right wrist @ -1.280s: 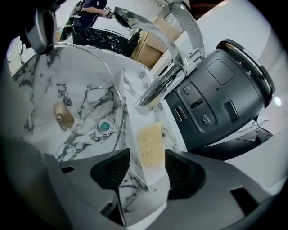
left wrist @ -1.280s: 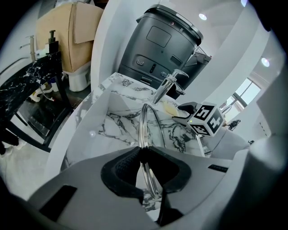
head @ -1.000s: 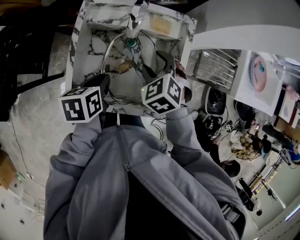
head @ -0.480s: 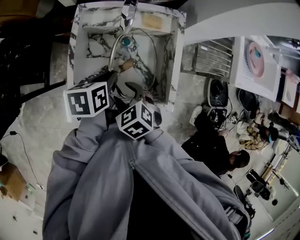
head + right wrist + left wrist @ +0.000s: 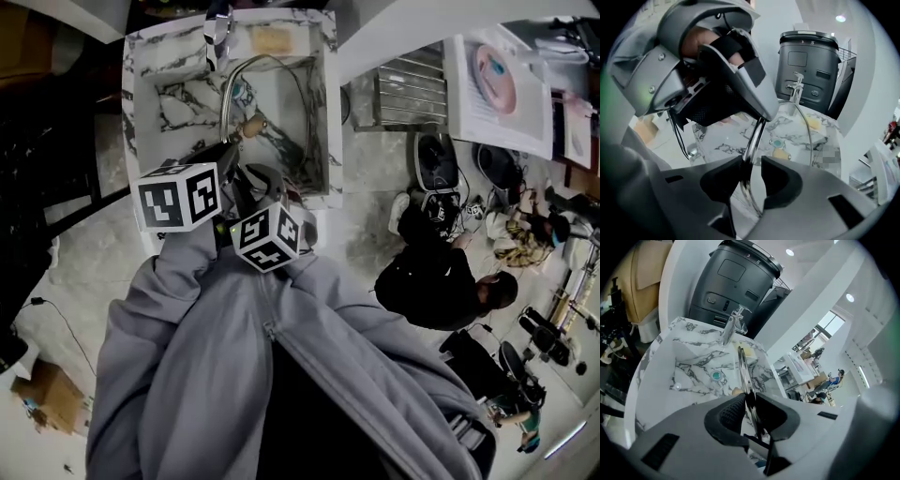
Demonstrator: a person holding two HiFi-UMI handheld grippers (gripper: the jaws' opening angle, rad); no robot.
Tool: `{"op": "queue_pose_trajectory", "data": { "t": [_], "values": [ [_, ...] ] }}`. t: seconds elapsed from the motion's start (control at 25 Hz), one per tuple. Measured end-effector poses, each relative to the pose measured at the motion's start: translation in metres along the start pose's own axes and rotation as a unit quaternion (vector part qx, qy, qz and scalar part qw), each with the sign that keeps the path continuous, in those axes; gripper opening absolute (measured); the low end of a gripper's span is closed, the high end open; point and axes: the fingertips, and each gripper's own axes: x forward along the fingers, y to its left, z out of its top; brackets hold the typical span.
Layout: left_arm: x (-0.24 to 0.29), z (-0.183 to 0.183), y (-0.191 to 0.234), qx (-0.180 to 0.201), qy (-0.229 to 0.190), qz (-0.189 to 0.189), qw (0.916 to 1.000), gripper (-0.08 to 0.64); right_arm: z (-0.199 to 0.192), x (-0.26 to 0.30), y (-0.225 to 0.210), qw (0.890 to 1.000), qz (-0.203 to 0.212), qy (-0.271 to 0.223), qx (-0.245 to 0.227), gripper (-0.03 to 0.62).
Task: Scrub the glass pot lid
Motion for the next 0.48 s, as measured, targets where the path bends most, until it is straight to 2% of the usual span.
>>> {"op": "queue_pose_trajectory", "data": {
  "t": [0.16,0.24,0.32,0.4,0.48],
  "values": [
    [-0.002,0.007,-0.013,0.003,-0.011,-0.034,0.9994,0.115,0.007,-0.026,-0.018,1.0,-0.024,-0.018,-0.005,0.076],
    [-0.007,0.014,-0.021,0.017,-0.024,-0.058,0.9979,0.118,0.012,-0.035,-0.026,0.999,-0.024,-0.021,-0.008,0.066],
    [-0.014,0.022,-0.029,0.059,-0.039,-0.067,0.9953,0.117,0.015,-0.043,-0.035,1.0,-0.016,-0.023,0.006,0.064],
    [-0.023,0.028,-0.032,0.111,-0.057,-0.057,0.9905,0.115,0.019,-0.049,-0.044,0.999,-0.003,-0.027,0.019,0.063],
    [-0.032,0.032,-0.026,0.145,-0.073,-0.044,0.9858,0.115,0.026,-0.053,-0.05,0.999,0.02,-0.03,0.03,0.061]
  ]
}}
